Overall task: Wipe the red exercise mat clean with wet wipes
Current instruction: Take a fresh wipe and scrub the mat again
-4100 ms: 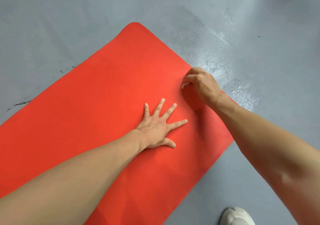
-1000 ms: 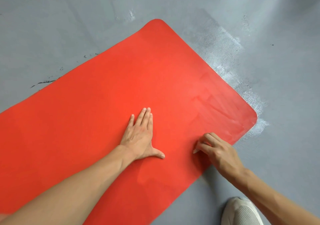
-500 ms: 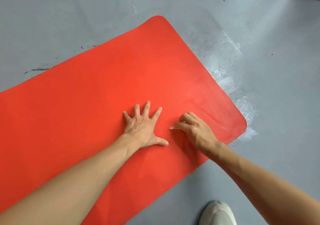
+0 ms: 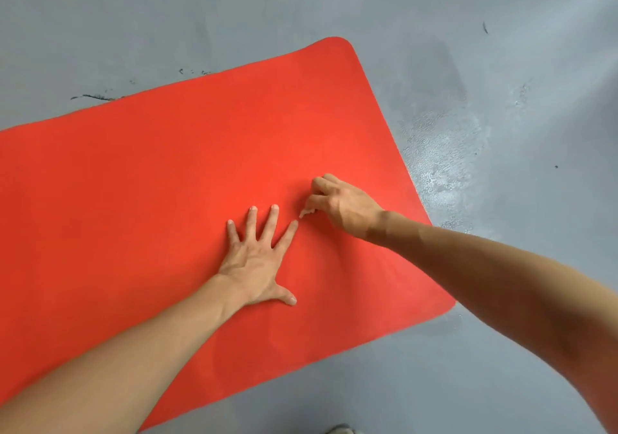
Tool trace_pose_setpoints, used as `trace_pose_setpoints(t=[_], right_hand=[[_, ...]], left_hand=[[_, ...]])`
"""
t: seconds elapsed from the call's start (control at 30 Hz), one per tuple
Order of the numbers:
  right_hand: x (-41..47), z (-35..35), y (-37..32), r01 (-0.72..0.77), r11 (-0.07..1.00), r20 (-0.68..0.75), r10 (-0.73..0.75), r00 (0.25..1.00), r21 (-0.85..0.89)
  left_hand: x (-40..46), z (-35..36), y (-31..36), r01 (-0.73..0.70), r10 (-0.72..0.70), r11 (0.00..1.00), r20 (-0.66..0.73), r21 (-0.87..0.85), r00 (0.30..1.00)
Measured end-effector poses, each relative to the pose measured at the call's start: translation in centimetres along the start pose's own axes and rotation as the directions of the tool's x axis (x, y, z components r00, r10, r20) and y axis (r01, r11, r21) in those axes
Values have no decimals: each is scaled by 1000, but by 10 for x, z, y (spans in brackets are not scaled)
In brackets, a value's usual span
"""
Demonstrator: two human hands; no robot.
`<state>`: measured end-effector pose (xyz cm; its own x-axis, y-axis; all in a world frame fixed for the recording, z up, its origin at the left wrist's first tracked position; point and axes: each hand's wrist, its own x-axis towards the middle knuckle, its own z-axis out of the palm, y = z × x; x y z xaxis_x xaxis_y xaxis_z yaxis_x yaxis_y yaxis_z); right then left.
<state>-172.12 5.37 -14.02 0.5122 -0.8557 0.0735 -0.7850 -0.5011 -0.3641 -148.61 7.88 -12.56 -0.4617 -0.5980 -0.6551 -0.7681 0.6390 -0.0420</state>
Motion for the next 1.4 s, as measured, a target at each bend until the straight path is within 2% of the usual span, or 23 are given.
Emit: trace_pose_setpoints(t=[0.13, 0.3, 0.4, 0.47, 0.53, 0.63, 0.73, 0.9, 1.0, 1.13, 1.2, 1.3, 1.4], right_hand=[[-52, -3, 2, 104, 990, 82, -112, 990, 96], [-143, -11, 6, 206, 972, 196, -226, 954, 116], [-130, -17, 16, 242, 963, 205, -262, 943, 119], [-90, -15, 31, 179, 980, 127, -190, 974, 92], [-48, -17, 48, 53, 997, 25, -55, 998, 59], [-28, -14, 56, -42, 998, -68, 45, 997, 36], [-62, -12, 40, -87, 993, -72, 92, 993, 76], [-166, -10, 6, -162, 985, 27, 161, 987, 64], [-196, -7, -29, -120, 993, 69, 118, 991, 19], [-145, 13, -79, 7, 1000, 81, -7, 997, 11], [-91, 24, -84, 16, 999, 34, -17, 999, 44], [7, 37, -60, -125, 989, -119, 134, 984, 78], [77, 42, -37, -331, 939, -236, 344, 909, 97]], left_hand=[[-2, -4, 3, 16, -15, 1000, 37, -13, 999], [-1, -8, 2, 18, -17, 1000, 60, -12, 998], [-2, -6, 2, 18, -17, 1000, 63, -9, 998], [-2, -4, 2, 16, -15, 1000, 58, -15, 998], [-2, -4, 2, 16, -15, 1000, 49, -22, 999], [-2, -6, 3, 23, -22, 1000, 41, -19, 999], [-2, -5, 3, 20, -20, 1000, 39, -10, 999], [-1, -2, 1, 8, -7, 1000, -6, 26, 1000], [-1, 0, -2, -17, 20, 997, -53, 69, 998], [0, -1, -16, -93, 111, 987, -144, 128, 983], [5, -6, -35, -118, 141, 985, -205, 124, 968], [15, -17, -69, -70, 81, 996, -237, 55, 968], [28, -29, -99, 6, -11, 1000, -171, -26, 985]])
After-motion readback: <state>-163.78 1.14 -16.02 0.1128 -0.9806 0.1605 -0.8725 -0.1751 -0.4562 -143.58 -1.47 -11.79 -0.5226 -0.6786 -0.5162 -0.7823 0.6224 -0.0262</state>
